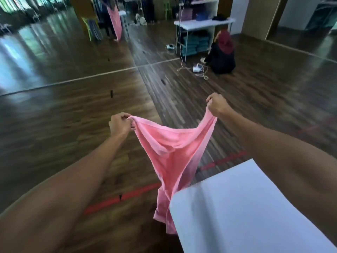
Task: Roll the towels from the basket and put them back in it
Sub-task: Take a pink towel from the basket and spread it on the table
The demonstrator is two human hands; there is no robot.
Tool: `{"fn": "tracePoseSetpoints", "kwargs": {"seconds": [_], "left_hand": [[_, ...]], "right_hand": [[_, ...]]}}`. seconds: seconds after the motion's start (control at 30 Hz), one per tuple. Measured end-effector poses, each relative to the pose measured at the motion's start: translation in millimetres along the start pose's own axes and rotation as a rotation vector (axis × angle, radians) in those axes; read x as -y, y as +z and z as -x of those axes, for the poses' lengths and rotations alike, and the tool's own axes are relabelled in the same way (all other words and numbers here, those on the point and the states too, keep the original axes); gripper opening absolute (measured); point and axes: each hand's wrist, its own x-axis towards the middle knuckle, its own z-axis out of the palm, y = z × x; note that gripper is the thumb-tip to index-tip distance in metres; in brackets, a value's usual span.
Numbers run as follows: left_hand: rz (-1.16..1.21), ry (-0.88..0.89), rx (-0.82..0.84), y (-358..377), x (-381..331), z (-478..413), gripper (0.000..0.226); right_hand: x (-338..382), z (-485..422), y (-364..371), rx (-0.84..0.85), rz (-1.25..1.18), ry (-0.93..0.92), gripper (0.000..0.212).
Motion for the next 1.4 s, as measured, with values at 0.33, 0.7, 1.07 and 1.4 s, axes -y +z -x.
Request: {"fn": "tracePoseSetpoints", "kwargs": {"seconds": [0.33, 0.7, 1.07, 1.4], "left_hand": [[-0.256, -0.018, -0.111, 48.2, 28.7, 32.9, 0.02], [0.097, -0.345, 0.416, 98.5, 82.5, 175.8, 0.007], [-0.558, -0.347, 1.169, 141.1, 172.4, 301.8, 0.008], [-0.721, 0.272, 1.021, 127.9, 200.7, 356.2, 0.011]], "right_hand": [[-124.4, -10.9, -25.4, -0.409, -0.124, 0.298, 0.035], [-275.1, 75.9, -56.0, -0.632, -0.292, 0.61, 0.028], [-428.1, 249.3, -84.7, -0.221, 0.267, 0.739, 0.036], [-431.7, 262.9, -67.3, 0.083, 0.679, 0.53, 0.039]]}}
